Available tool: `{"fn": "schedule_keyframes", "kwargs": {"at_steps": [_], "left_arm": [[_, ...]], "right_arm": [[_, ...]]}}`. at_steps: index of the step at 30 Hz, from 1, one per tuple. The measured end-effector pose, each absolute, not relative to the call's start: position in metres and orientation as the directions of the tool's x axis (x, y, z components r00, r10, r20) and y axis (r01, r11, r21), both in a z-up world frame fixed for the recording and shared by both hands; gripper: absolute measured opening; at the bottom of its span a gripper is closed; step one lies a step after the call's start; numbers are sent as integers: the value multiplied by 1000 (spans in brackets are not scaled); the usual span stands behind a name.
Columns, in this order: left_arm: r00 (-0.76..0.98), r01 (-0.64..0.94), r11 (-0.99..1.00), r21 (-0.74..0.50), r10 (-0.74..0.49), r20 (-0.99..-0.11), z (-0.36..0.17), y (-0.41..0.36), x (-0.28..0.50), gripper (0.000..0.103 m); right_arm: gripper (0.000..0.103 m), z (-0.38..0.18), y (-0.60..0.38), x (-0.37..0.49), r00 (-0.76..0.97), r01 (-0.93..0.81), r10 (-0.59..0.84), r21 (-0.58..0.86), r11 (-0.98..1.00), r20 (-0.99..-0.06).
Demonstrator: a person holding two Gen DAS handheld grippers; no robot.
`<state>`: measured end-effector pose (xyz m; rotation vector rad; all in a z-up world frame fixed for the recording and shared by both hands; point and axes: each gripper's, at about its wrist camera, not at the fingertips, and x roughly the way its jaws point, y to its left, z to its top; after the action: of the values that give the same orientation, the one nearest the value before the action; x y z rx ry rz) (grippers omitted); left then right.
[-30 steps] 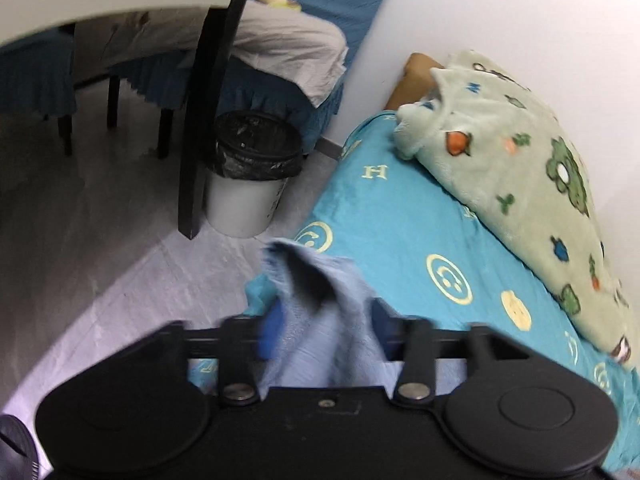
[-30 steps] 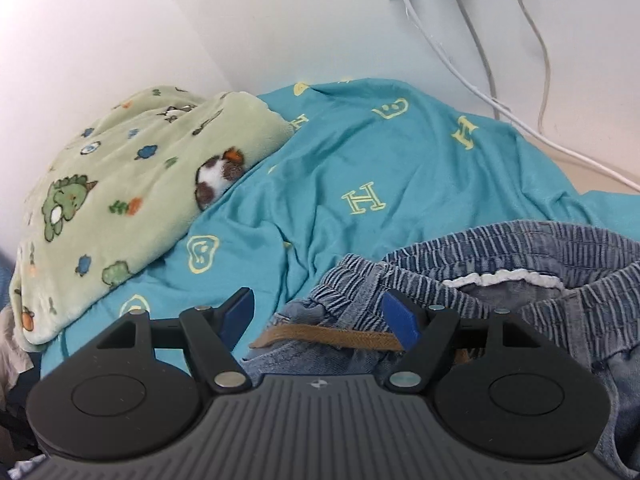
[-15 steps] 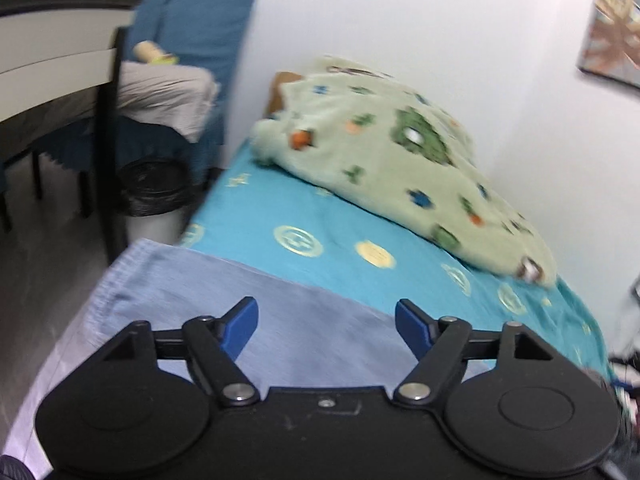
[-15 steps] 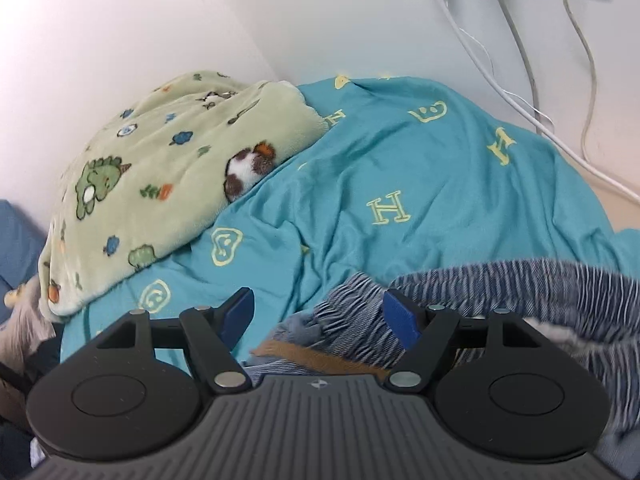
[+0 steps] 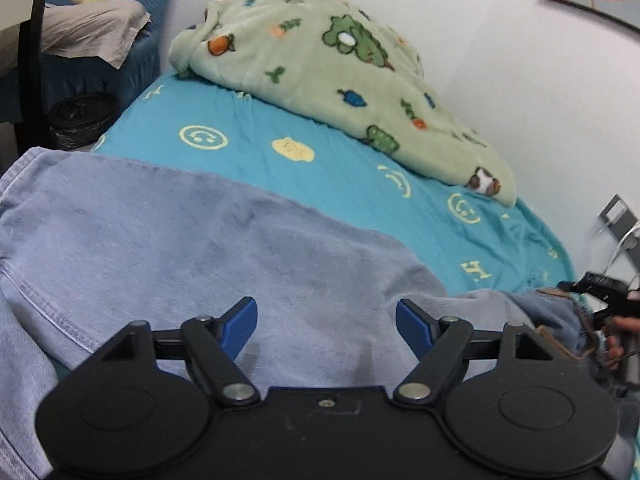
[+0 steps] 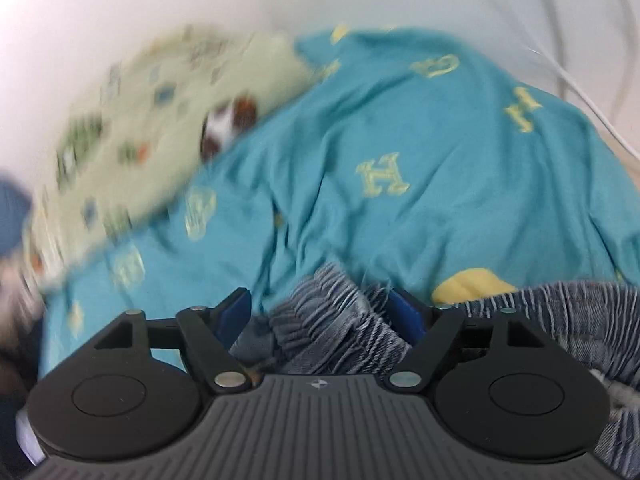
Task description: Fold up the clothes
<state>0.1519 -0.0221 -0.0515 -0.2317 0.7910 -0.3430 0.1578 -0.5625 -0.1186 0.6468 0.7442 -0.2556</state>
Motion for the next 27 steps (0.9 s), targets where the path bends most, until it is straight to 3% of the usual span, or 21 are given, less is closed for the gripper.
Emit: {"fn": "schedule_keyframes", "kwargs": {"at_steps": [3,5,9,13,15,16,19,24,27], "left_arm": [[636,189,911,-367,-398,-661,-57,-16,155,74],[640,177,909,-377,-398,-658,-57,-13,155,74],[643,167,902,-398,-405,-650,-56,-11,155,74],[648,165,901,-401,-406,-645,-56,-10,153,74],[648,152,902,-403,-399,-648,-58,-10,154,74],[647,145,903,-405,-396,-651,-59,-9,154,74],[654,131,904,-406,-387,-650,-59,-5,153,74],[697,117,896,-429,-382,-607,-49,2,148,74],[710,103,888,-448,-381,-592,-44,7,147,74]], "right_arm": [[78,-105,-562,155,725,381,97,515,768,-682],[71,-94,-563,150,739,338,172,579,741,-652],[72,-70,-543,145,748,209,283,618,758,-600],[73,-83,-538,158,732,232,285,620,749,-618],[62,-103,-536,166,700,310,232,579,754,-676],[37,-106,-535,166,704,323,210,570,755,-678],[19,-103,-532,164,739,339,158,563,754,-656],[15,-51,-536,148,891,295,41,643,707,-453],[14,-29,-546,148,910,335,-77,615,714,-406]]}}
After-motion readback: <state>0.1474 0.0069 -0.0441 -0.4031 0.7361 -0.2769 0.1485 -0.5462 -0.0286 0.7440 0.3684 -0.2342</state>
